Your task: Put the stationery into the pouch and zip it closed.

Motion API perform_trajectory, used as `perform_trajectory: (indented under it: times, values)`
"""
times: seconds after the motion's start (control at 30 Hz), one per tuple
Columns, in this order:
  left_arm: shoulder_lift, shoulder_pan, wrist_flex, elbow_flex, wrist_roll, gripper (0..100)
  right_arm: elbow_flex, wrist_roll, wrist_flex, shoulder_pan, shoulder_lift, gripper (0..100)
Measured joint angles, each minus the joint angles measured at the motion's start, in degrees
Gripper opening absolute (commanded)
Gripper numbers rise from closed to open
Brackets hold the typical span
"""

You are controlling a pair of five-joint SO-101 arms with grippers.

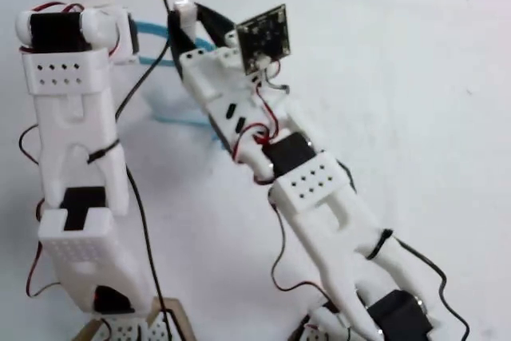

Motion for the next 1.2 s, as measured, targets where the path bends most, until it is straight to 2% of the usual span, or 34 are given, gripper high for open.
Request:
perform_trajectory:
  times: [0.4, 0.6, 0.73, 1.03, 1.2]
  values:
    - [0.00, 0.09, 0.00, 0.00, 0.00, 2, 6.59, 1.85, 0.35, -0.09, -0.18, 2.9]
    - [0.00, 0.18, 0.00, 0.00, 0.00, 2, 6.51, 3.34, 2.46, -0.53, -0.53, 20.4]
    - [-0.09, 0.26, 0.00, 0.00, 0.09, 2, 6.42, 3.87, 4.04, -1.14, -0.97, 20.8]
    - [0.00, 0.18, 0.00, 0.00, 0.09, 2, 7.03, 10.20, 6.15, -1.41, -5.01, 21.1]
    - [0.00, 0.09, 0.00, 0.00, 0.09, 2, 7.03, 14.07, 13.36, 1.05, -9.76, 21.1]
